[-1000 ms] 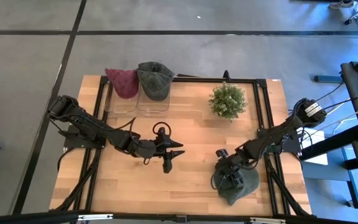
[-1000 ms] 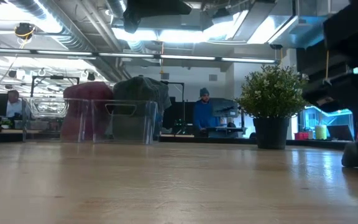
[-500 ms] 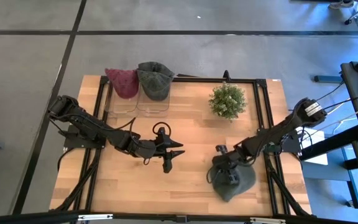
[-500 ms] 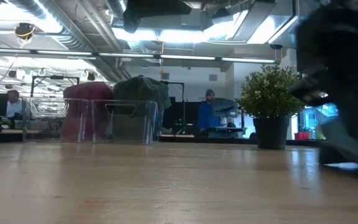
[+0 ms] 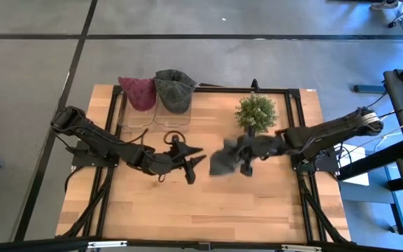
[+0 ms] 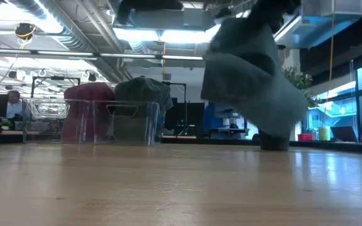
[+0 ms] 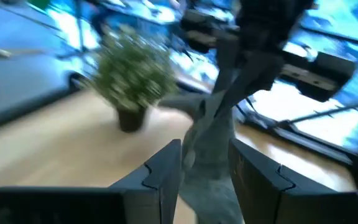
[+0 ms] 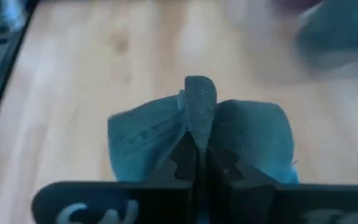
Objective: Pick & Place hat
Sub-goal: Put the black cap into the right transparent bin
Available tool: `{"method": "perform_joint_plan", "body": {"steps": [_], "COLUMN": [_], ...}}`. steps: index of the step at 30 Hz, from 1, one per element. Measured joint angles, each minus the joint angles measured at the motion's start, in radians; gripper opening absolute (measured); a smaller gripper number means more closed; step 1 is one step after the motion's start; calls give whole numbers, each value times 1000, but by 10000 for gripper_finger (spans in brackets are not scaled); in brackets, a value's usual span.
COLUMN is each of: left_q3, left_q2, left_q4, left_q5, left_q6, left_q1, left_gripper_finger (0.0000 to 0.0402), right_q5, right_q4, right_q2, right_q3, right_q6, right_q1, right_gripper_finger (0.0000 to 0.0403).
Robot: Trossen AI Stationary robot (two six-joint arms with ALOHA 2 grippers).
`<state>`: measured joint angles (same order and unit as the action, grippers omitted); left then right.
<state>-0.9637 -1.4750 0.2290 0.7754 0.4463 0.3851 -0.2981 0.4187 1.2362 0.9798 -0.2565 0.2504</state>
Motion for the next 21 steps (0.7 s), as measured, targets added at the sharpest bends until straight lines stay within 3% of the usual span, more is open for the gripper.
{"method": "perform_joint_plan", "body": {"steps": [3,7,12,16,21], "left_q3": [0,-1,-1,-1,-1], "left_q2": [41,79,79,78,79], "left_q4": [2,41,124,119,106], "left_q5": [112,167,100,48,59], "left_q6": [3,74,101,101,89], "left_q1": [15,3,-29,-47,-49], "left_gripper_finger": [132,141,152,151,149], "right_q5": [-103,-178,-256,-245,-224], "right_q4": [23,-11,-44,-98,-116], "right_q2": [-24,-29,-18,-21,-22], "right_q3": [74,158,207,215,214], "right_q6": [23,84,187,237,267], "right_q1": [-21,-37,-64,-87,-92], "right_gripper_finger": [12,12,12,12,12]}}
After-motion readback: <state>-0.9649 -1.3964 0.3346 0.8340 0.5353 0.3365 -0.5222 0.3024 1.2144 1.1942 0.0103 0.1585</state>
